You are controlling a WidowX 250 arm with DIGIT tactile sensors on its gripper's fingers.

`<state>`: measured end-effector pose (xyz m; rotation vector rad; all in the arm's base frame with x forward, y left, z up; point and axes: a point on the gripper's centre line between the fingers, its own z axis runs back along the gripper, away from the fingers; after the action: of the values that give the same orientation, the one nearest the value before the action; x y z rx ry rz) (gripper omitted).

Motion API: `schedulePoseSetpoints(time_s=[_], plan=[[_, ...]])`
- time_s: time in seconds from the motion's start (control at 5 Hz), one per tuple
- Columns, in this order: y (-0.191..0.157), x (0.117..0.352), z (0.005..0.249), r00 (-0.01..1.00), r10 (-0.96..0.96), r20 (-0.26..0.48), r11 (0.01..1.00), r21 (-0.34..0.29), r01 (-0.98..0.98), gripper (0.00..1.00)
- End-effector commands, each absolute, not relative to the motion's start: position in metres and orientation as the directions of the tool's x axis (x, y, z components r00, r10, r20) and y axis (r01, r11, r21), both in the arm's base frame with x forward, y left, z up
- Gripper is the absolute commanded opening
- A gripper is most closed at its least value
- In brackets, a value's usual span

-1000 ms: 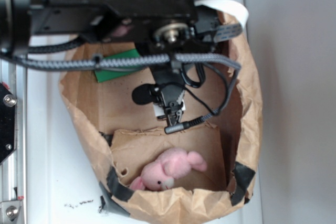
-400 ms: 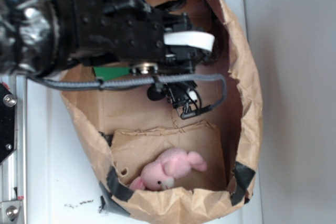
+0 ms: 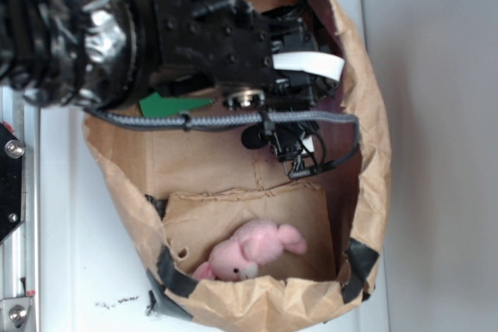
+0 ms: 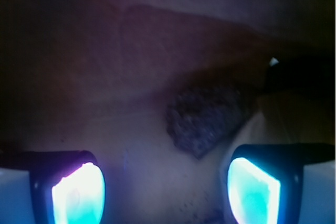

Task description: Grab the rock.

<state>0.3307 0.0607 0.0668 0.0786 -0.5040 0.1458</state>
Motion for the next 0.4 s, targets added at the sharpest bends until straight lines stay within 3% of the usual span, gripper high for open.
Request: schedulePoseSetpoints(time_s=[0.0,0.2], plan=[[0.0661,0.3564,0.0809,0.806,0.082,0.586,0.984,0.083,-0.160,1.00],[0.0740,0.3610,0.0758,0.798,0.067,0.598,0.981,0.104,-0.161,1.00]])
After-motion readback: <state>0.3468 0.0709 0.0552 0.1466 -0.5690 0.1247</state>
